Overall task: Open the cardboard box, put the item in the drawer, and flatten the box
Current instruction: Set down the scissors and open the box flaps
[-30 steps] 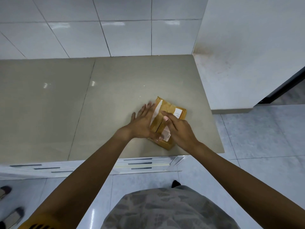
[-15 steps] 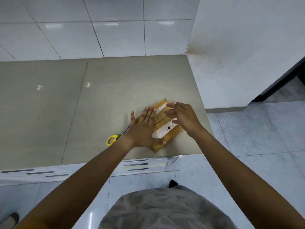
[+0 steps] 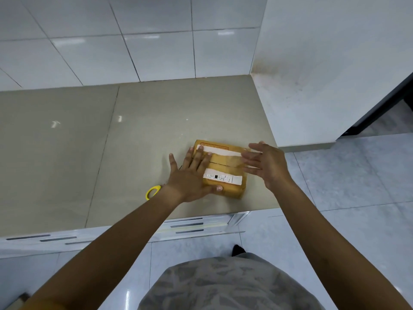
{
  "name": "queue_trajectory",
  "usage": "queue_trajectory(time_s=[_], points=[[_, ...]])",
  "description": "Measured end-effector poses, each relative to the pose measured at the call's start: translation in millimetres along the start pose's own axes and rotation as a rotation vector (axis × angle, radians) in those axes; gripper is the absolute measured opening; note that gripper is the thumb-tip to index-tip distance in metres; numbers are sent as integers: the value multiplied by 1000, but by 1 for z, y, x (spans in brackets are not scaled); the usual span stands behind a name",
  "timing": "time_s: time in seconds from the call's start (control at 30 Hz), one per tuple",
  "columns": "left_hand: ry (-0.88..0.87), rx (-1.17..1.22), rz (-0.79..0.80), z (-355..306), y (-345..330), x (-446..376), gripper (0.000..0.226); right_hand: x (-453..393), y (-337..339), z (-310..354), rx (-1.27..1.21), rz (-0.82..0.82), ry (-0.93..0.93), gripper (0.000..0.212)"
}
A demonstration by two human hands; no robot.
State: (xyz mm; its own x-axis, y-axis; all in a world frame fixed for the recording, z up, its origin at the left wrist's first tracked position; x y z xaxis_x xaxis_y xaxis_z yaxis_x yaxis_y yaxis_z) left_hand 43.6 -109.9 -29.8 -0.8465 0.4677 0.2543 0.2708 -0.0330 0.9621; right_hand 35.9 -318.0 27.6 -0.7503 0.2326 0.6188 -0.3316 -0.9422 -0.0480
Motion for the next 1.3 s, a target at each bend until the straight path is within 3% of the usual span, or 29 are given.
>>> queue_trajectory(time_s=[0.2,0.4,1.0,1.3], points=[[-18,-229,-74,-10,18,-7,118,1,24,13,-14,-47,51,34],[-271,-102,-106,-4,5,-21,105,3,33,11,-24,-61,49,34],[-113,39,-282,-19,-7,-17,97,-2,109,21,-275,-275,52,27],[-168,-18,-319,-19,-9,-15,95,-2,135,-2,-296,-312,-5,29]])
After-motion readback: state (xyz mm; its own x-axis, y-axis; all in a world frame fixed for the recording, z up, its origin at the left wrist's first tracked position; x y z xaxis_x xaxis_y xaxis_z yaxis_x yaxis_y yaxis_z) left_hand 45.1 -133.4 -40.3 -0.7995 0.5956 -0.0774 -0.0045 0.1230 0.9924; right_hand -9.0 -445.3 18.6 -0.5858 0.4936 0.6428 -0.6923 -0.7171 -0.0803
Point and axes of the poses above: each hand's wrist, its own x-axis away from the middle knuckle, its own y-axis out of the back of the hand, z = x × y, the point moved 4 cm from there along -x, towards the middle knuckle, and after that the axes turned 6 degrees about -y, right-handed, at the moved point
